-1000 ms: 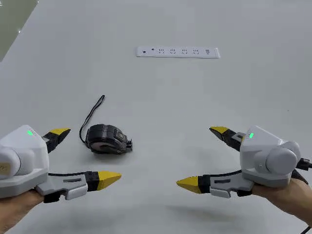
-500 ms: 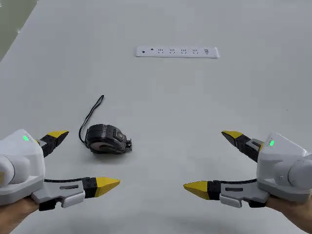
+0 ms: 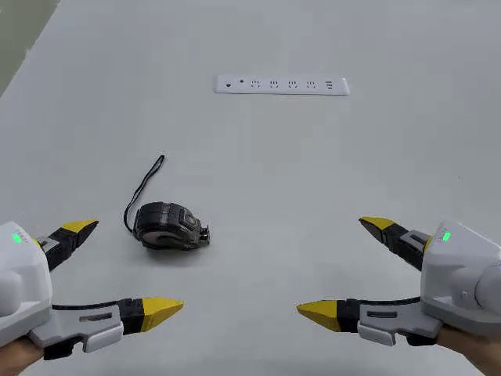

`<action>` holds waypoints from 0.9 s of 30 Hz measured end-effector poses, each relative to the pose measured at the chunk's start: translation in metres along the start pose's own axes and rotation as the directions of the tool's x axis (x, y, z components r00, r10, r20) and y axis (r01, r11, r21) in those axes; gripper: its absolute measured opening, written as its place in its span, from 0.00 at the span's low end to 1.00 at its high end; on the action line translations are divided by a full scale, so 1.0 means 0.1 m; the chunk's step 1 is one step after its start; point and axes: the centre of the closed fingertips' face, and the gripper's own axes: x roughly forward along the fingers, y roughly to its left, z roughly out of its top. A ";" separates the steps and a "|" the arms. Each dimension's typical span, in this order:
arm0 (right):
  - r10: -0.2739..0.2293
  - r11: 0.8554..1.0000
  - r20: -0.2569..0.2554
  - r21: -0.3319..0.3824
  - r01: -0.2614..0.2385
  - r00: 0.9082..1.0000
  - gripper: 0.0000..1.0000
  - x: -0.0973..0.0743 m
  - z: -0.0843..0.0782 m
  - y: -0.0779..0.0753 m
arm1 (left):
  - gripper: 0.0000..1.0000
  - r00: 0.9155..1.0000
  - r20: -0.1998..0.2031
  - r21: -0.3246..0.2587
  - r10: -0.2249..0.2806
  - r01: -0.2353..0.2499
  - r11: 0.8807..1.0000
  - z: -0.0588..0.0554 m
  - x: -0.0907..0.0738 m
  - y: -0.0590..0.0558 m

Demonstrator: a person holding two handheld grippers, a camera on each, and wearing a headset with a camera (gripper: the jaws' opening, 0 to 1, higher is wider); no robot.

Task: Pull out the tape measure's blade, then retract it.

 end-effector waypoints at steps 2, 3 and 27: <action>-0.002 1.000 0.000 -0.001 0.002 1.000 0.98 -0.01 0.03 0.00 | 1.00 1.000 0.002 -0.011 -0.003 0.003 1.000 0.00 0.00 0.00; -0.003 1.000 0.002 -0.001 0.003 1.000 0.98 -0.01 0.04 -0.01 | 1.00 1.000 0.002 -0.012 -0.003 0.003 1.000 0.00 0.00 0.00; -0.008 1.000 0.001 -0.014 0.008 1.000 0.98 -0.04 0.09 -0.03 | 1.00 1.000 -0.016 0.015 -0.007 0.007 1.000 0.01 0.00 -0.01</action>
